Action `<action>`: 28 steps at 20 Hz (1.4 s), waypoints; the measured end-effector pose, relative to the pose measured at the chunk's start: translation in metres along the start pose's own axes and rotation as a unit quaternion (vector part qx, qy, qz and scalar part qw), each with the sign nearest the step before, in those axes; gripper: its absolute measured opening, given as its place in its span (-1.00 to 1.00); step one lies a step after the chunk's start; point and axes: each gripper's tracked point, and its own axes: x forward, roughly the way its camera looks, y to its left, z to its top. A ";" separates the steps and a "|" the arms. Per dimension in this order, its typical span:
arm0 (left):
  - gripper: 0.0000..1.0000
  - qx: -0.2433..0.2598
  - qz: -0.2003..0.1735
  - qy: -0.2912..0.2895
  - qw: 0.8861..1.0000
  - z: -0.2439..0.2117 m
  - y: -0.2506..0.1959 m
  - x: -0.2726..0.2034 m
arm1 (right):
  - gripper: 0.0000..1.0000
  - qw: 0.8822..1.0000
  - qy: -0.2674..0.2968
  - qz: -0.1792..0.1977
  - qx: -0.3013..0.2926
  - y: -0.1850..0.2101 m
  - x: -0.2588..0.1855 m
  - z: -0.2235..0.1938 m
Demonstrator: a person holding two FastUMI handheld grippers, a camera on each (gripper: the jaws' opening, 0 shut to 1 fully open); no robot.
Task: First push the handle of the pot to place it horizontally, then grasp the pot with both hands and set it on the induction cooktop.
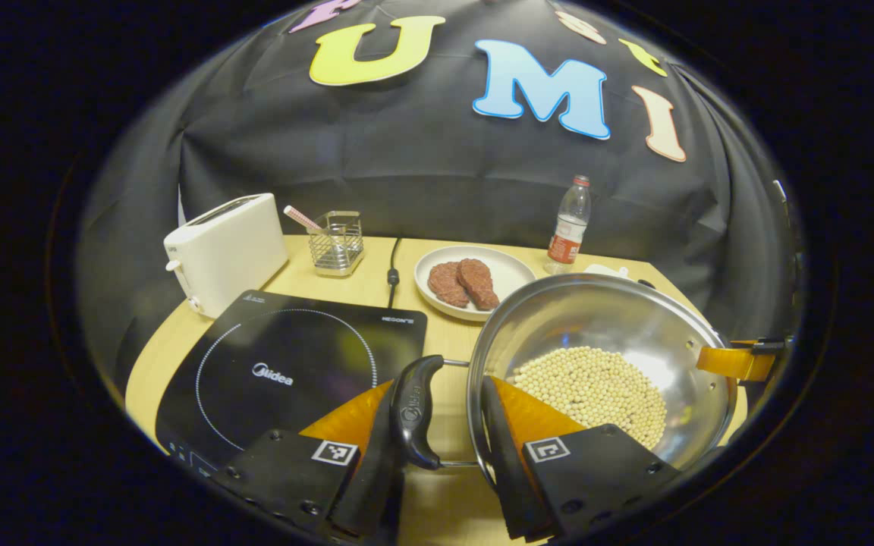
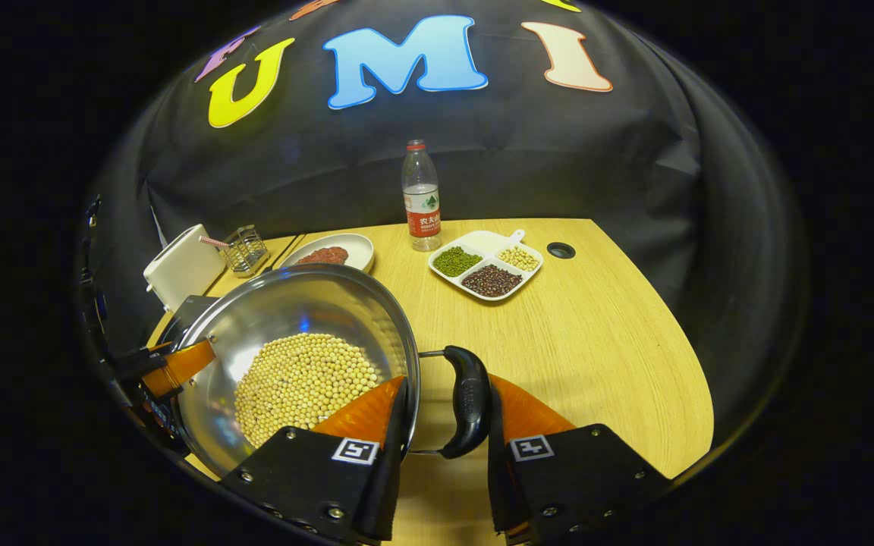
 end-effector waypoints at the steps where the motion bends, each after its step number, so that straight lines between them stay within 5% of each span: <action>1: 0.32 0.004 -0.001 -0.002 1.000 0.004 0.008 -0.001 | -0.04 1.000 -0.001 -0.001 0.003 0.008 -0.002 0.000; 16: 0.25 0.017 -0.029 -0.010 0.999 0.027 0.145 -0.006 | -0.04 0.999 -0.019 -0.018 0.022 0.135 -0.013 0.002; 28: 0.25 0.036 -0.016 -0.011 0.999 0.033 0.250 0.005 | -0.04 0.999 -0.016 -0.002 0.037 0.231 0.005 -0.009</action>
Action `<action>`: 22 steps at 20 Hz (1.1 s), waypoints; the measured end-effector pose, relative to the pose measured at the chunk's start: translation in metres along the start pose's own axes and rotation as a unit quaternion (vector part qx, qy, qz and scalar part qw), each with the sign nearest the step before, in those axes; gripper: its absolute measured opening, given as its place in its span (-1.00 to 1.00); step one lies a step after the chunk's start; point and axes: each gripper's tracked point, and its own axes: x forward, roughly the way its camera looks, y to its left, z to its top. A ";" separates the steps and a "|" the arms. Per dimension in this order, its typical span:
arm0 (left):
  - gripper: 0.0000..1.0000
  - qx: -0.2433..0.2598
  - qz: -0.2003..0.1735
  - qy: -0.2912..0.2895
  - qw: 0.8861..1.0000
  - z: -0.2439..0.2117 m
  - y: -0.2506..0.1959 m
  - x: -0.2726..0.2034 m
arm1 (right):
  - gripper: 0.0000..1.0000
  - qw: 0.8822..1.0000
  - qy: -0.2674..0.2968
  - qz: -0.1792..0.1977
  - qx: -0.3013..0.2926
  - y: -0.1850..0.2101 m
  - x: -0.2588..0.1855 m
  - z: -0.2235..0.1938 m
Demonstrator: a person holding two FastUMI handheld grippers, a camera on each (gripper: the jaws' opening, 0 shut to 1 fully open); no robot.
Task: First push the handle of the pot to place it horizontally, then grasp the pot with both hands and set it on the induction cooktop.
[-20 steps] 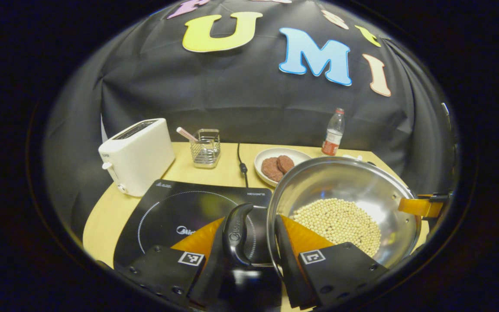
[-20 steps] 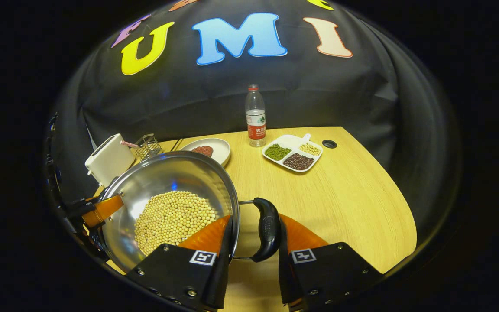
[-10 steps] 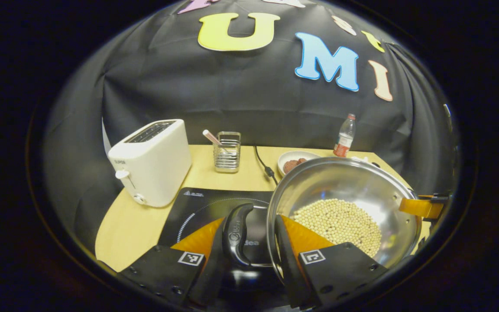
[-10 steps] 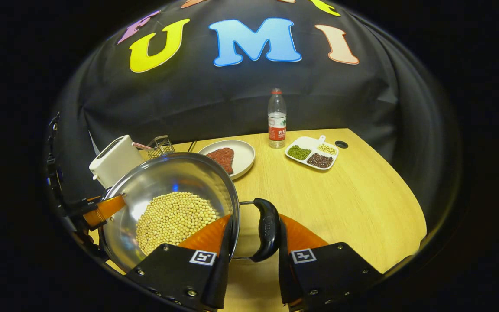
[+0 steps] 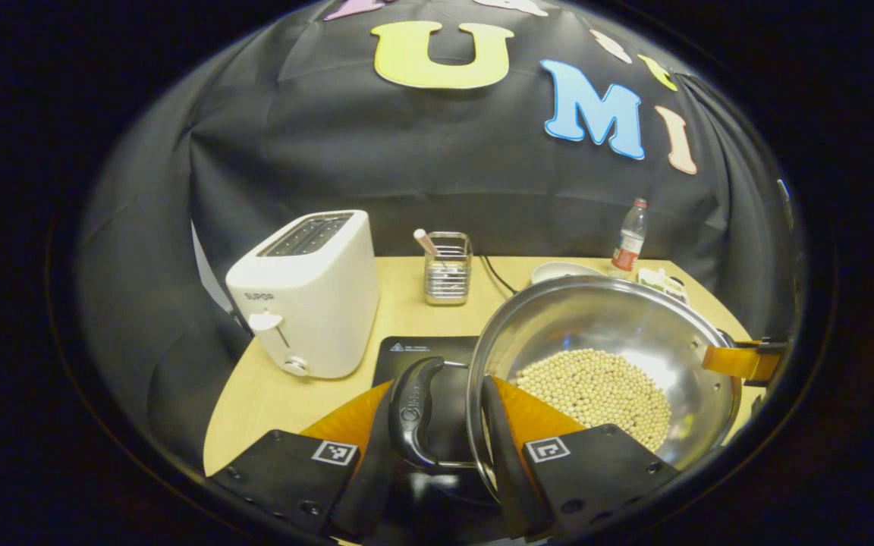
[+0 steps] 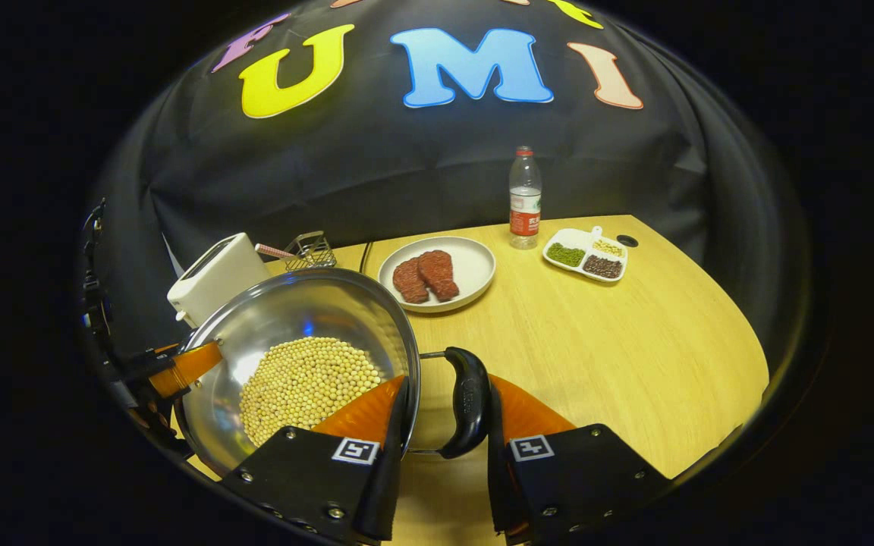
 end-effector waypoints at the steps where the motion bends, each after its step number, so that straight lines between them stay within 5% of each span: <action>1: 0.24 -0.004 0.002 0.003 1.000 -0.001 0.007 0.003 | -0.04 1.000 0.001 0.001 -0.003 0.005 0.002 -0.003; 13: 0.35 -0.008 0.034 0.002 0.999 -0.003 0.041 0.023 | -0.01 1.000 -0.002 0.029 -0.001 0.033 0.030 0.000; 14: 0.49 -0.006 0.047 -0.014 0.999 0.005 0.044 0.019 | 0.05 0.999 -0.005 0.045 -0.003 0.039 0.027 0.002; 15: 0.65 -0.003 0.058 -0.038 0.998 0.017 0.045 0.019 | 0.45 0.999 -0.017 0.048 -0.007 0.037 0.023 0.008; 16: 0.82 0.003 0.075 -0.061 0.995 0.031 0.048 0.014 | 0.56 0.998 -0.036 0.050 -0.009 0.034 0.016 0.017; 17: 0.99 0.011 0.086 -0.077 0.993 0.042 0.048 0.009 | 0.94 0.997 -0.056 0.051 -0.007 0.029 0.006 0.029; 22: 1.00 0.019 0.095 -0.167 0.981 0.099 0.018 -0.064 | 0.92 0.988 -0.147 0.040 -0.017 -0.020 -0.044 0.086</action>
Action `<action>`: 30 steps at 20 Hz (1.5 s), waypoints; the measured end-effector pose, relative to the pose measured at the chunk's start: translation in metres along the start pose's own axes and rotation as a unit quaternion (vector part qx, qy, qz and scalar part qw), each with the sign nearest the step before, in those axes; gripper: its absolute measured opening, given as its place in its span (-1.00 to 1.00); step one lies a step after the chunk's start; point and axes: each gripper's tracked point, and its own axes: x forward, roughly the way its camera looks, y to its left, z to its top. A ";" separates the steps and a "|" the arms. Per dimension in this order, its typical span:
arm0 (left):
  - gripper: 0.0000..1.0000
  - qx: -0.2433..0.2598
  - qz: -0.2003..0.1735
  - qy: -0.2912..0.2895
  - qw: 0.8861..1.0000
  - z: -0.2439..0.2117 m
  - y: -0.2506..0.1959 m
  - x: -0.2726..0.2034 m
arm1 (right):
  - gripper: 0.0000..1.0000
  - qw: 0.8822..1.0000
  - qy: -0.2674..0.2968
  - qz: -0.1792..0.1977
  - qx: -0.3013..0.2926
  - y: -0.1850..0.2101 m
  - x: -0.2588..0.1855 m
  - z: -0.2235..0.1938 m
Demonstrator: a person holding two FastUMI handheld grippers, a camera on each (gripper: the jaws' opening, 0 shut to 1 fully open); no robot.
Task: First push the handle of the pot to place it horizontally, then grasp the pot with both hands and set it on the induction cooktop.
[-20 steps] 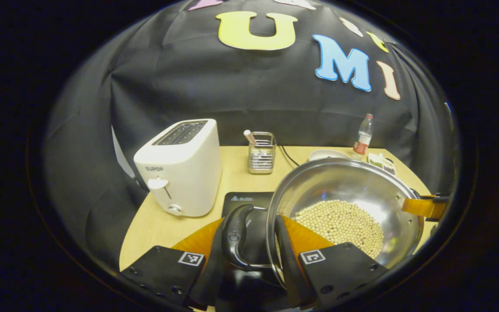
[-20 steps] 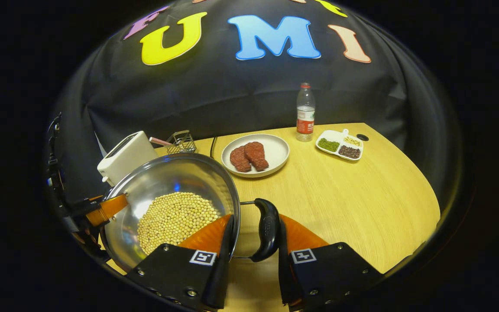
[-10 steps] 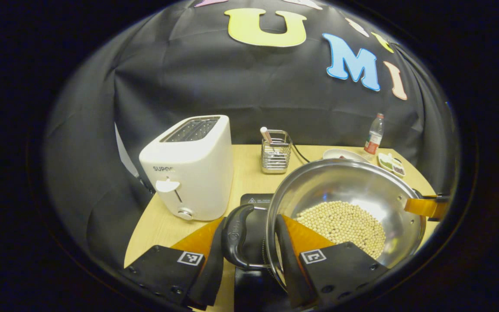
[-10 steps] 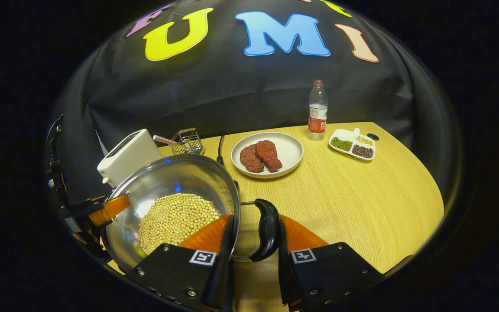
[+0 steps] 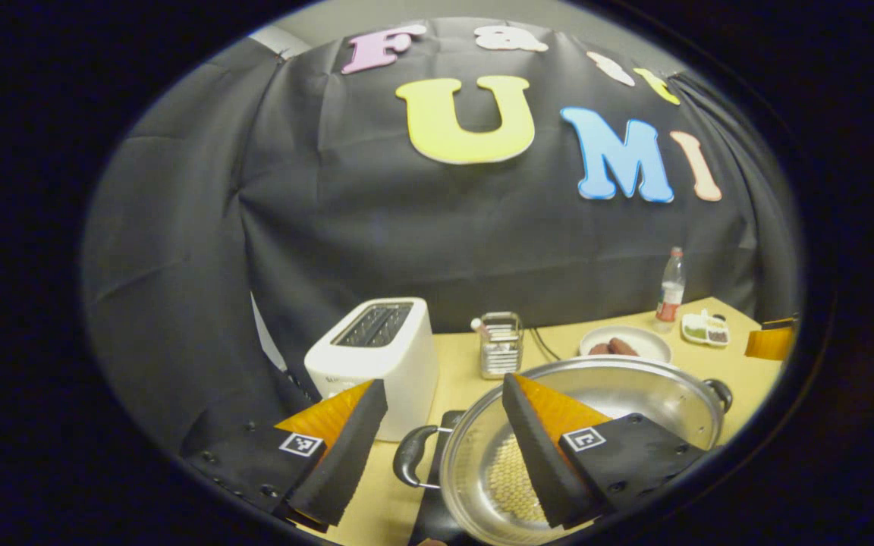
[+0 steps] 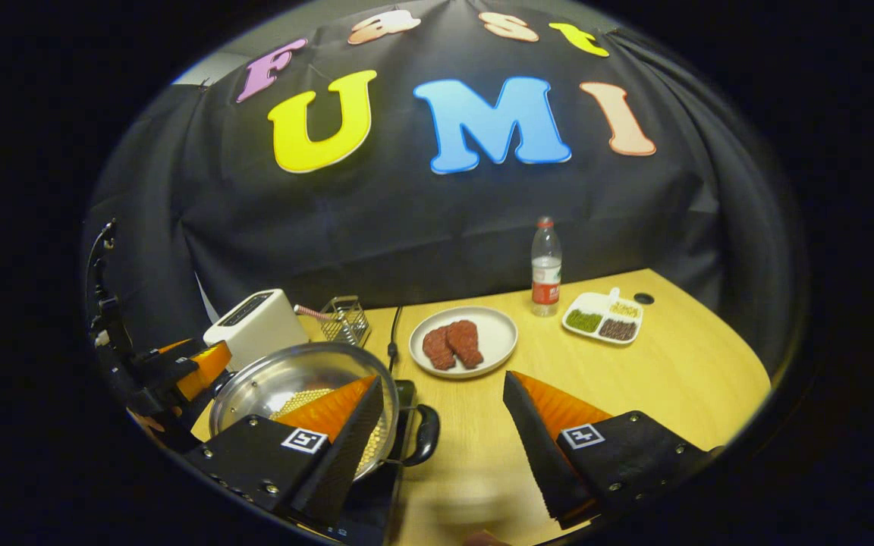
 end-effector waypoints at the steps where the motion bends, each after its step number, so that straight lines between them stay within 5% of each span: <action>1: 1.00 -0.004 0.002 -0.011 1.000 0.012 -0.008 -0.013 | 0.92 1.000 -0.014 -0.002 -0.008 -0.011 -0.010 0.009; 10: 0.89 -0.029 -0.010 -0.118 0.993 0.100 -0.116 -0.150 | 0.92 0.988 -0.136 0.011 -0.069 -0.095 -0.134 0.070; 18: 0.97 -0.022 -0.021 -0.167 0.985 0.131 -0.192 -0.279 | 0.92 0.977 -0.188 0.043 -0.086 -0.135 -0.239 0.084; 30: 0.93 -0.014 -0.031 -0.182 0.983 0.129 -0.168 -0.344 | 0.92 0.975 -0.218 0.012 -0.048 -0.129 -0.296 0.082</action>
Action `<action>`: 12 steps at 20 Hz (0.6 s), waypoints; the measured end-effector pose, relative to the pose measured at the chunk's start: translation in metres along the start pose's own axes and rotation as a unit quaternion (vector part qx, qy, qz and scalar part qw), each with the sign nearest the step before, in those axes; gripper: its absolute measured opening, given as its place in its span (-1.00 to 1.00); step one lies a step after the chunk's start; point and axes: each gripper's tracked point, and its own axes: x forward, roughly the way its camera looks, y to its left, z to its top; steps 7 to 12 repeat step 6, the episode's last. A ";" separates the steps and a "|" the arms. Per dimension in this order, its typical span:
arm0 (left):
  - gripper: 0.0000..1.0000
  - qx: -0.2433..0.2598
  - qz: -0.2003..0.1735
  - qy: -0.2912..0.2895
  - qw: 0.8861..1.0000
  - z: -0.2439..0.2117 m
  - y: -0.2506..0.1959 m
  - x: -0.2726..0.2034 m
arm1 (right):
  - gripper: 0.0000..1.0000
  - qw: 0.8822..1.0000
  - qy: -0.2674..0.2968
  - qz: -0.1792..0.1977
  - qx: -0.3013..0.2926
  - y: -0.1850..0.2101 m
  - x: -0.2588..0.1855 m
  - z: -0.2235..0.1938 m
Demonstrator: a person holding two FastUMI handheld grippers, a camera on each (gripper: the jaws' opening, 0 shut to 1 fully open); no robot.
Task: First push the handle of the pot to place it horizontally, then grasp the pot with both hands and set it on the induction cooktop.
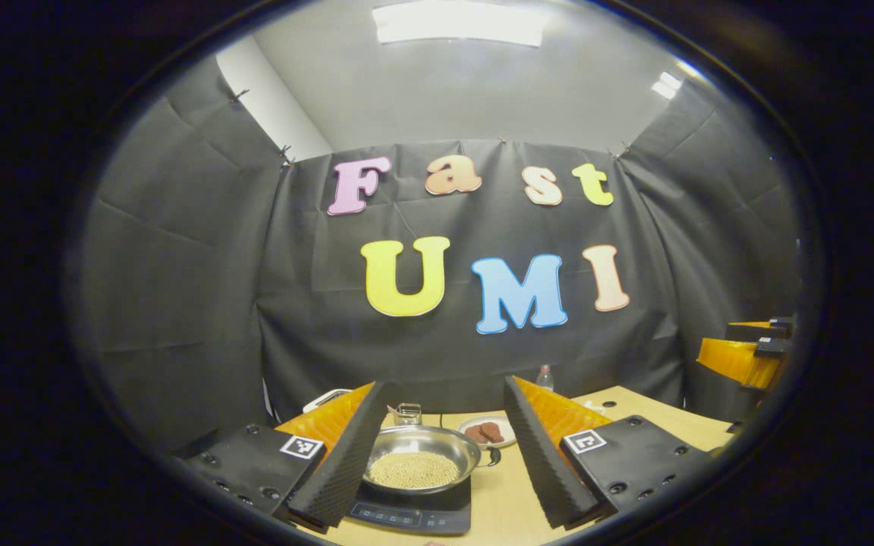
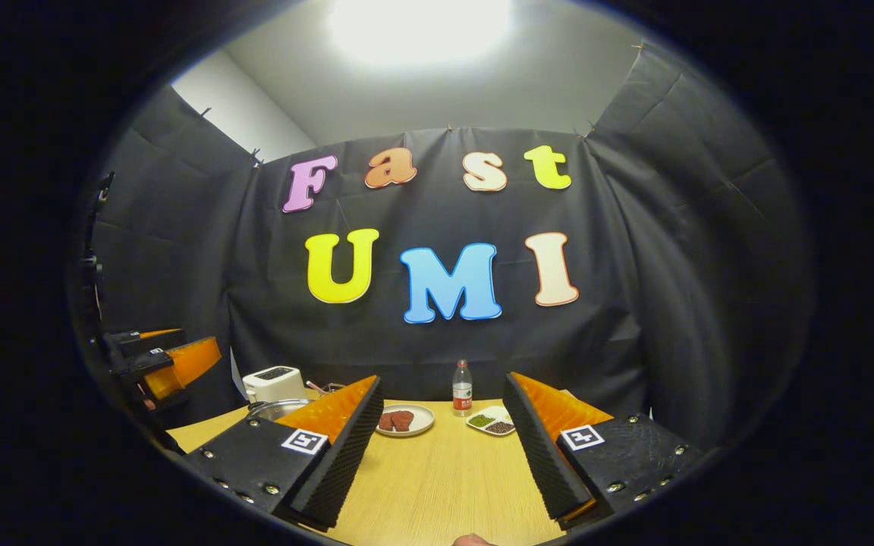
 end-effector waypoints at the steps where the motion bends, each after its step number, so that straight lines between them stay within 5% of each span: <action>1: 0.86 -0.002 0.000 0.000 1.000 -0.001 0.003 0.000 | 0.92 1.000 -0.001 -0.004 0.001 0.001 0.001 0.000; 4: 1.00 -0.011 0.001 0.002 1.000 -0.004 0.008 0.003 | 0.92 1.000 -0.005 -0.010 0.001 -0.001 0.004 0.003; 12: 1.00 -0.014 0.001 0.001 1.000 -0.007 0.011 0.008 | 0.92 1.000 -0.008 -0.019 -0.008 -0.006 0.009 0.002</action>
